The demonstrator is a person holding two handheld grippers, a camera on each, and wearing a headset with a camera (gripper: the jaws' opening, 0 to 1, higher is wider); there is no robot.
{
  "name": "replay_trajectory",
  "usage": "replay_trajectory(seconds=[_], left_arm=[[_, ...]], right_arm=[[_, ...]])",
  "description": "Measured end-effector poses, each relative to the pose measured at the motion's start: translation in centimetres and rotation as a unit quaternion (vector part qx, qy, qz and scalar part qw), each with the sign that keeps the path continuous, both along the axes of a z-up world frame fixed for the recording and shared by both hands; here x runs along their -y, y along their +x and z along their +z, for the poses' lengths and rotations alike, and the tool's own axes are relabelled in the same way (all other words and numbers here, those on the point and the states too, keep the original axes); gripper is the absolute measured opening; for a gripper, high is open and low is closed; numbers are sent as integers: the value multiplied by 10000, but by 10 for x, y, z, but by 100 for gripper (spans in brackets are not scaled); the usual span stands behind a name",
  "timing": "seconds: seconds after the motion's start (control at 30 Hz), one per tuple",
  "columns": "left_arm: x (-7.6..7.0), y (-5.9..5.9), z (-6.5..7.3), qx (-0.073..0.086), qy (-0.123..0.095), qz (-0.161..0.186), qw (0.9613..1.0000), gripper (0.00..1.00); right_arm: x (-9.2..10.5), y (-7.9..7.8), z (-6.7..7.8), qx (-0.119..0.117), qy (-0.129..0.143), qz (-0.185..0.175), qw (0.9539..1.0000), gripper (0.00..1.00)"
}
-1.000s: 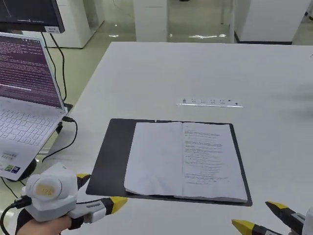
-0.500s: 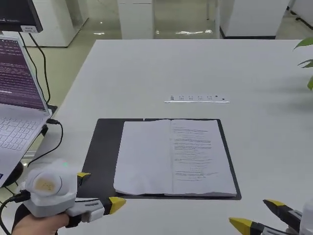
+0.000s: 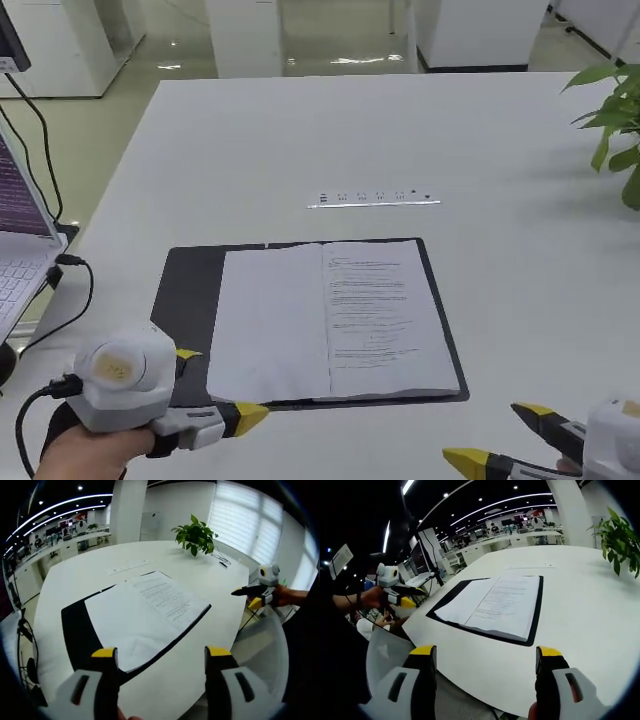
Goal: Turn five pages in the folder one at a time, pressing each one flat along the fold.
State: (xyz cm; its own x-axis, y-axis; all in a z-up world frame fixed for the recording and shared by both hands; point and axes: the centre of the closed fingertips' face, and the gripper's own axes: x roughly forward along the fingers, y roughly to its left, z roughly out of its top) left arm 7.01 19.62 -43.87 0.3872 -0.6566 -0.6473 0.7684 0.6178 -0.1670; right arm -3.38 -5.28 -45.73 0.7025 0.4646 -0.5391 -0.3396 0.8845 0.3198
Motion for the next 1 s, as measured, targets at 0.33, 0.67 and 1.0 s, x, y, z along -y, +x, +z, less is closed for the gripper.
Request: replay_trajectory(seconds=[0.33,0.67,1.0], left_arm=[[46,6,-5,-69,-36,-548,9985,67],[92,15,-14,-122,-40,-952,9954,64],[144,28,-20,-217,-362,-932,9947,64]], right_arm=[[-9,-2,0,-82,166,168,9997,78],[-15,4,-1,-163,254,210,9993,77],[-22,10,-2,-195,327,286,9989,74]])
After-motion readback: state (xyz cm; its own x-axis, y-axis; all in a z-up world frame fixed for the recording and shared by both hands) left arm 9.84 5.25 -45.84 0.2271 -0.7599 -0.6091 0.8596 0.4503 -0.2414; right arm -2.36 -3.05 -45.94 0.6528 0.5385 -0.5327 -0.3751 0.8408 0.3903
